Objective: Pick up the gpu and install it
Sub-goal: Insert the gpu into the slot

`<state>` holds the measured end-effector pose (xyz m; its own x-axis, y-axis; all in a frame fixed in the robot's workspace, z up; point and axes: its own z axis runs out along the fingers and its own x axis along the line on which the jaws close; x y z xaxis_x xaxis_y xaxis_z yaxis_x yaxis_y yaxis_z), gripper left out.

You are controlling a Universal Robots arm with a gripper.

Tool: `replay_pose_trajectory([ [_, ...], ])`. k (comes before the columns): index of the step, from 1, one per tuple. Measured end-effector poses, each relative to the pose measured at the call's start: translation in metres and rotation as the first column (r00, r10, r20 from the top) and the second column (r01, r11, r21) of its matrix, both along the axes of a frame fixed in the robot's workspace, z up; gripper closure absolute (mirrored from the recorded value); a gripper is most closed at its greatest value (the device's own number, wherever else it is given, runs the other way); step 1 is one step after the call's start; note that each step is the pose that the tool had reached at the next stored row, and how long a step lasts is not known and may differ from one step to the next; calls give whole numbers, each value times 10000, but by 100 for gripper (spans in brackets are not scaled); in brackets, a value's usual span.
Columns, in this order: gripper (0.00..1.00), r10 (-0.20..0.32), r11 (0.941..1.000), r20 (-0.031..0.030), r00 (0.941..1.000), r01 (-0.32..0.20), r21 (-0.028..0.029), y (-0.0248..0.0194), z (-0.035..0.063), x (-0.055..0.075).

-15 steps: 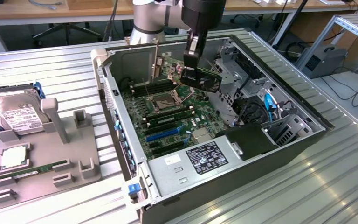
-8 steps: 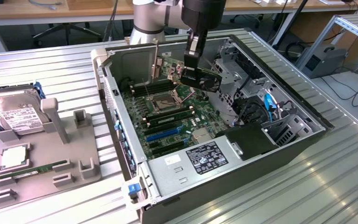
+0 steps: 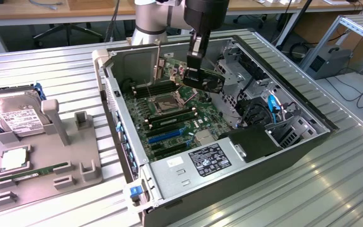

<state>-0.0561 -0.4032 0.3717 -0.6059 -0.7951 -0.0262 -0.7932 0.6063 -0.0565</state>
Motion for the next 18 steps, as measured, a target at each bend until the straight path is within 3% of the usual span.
replay_pose_trajectory([
  [18, 73, 202, 9998, 0, 9998, -202, 0, 0, 0, 0],
])
